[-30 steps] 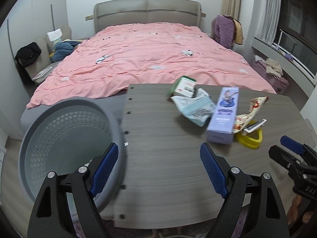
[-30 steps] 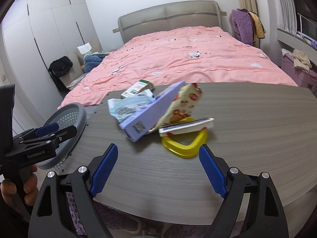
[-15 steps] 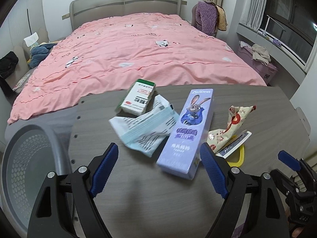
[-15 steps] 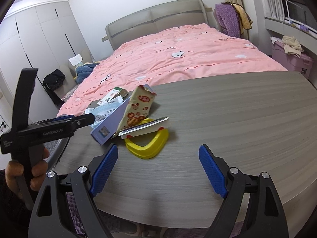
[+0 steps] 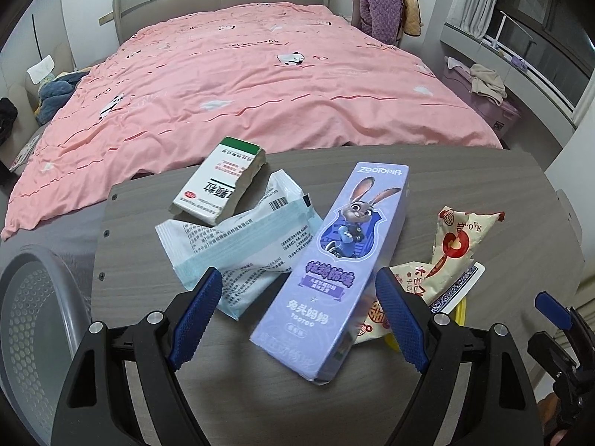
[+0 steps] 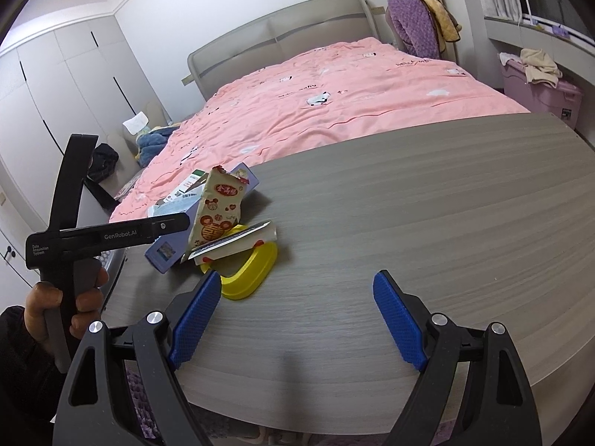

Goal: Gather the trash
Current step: 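Reach the left tool to the purple box and grasp it, then lift the purple box with the left tool while the right tool grasps the snack wrapper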

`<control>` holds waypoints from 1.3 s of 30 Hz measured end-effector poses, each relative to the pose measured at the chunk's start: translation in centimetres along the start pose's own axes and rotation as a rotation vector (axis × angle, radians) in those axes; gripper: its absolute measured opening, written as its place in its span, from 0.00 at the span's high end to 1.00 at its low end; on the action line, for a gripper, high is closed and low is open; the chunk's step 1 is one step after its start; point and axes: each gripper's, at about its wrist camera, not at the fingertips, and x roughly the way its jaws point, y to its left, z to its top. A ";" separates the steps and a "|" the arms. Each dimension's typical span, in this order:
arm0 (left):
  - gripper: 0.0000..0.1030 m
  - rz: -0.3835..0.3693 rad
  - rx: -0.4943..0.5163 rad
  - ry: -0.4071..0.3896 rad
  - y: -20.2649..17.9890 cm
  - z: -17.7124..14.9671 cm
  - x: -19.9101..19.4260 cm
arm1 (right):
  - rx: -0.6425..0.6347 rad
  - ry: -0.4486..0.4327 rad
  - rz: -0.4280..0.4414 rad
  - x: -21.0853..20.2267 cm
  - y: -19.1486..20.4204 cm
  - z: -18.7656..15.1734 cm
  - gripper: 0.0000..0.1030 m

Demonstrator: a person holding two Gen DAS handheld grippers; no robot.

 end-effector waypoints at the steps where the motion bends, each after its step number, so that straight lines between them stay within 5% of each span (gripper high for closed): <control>1: 0.21 -0.001 0.004 0.002 -0.1 0.0 0.1 | 0.002 -0.001 0.002 0.0 -0.1 0.1 0.20; 10: 0.22 -0.024 0.031 0.013 -1.0 0.4 0.9 | 0.019 -0.002 0.006 -0.1 -1.0 0.1 0.20; 16: 0.44 -0.057 0.050 0.029 -1.9 0.0 1.1 | 0.026 -0.002 -0.002 -0.3 -1.4 0.0 0.20; 23: 0.52 -0.093 0.044 0.015 -2.1 -0.7 0.3 | 0.024 -0.004 -0.003 -0.6 -1.1 0.0 0.20; 39: 0.56 -0.150 -0.018 -0.043 -1.0 -2.3 -3.1 | -0.002 0.008 -0.006 -0.3 0.2 0.4 0.20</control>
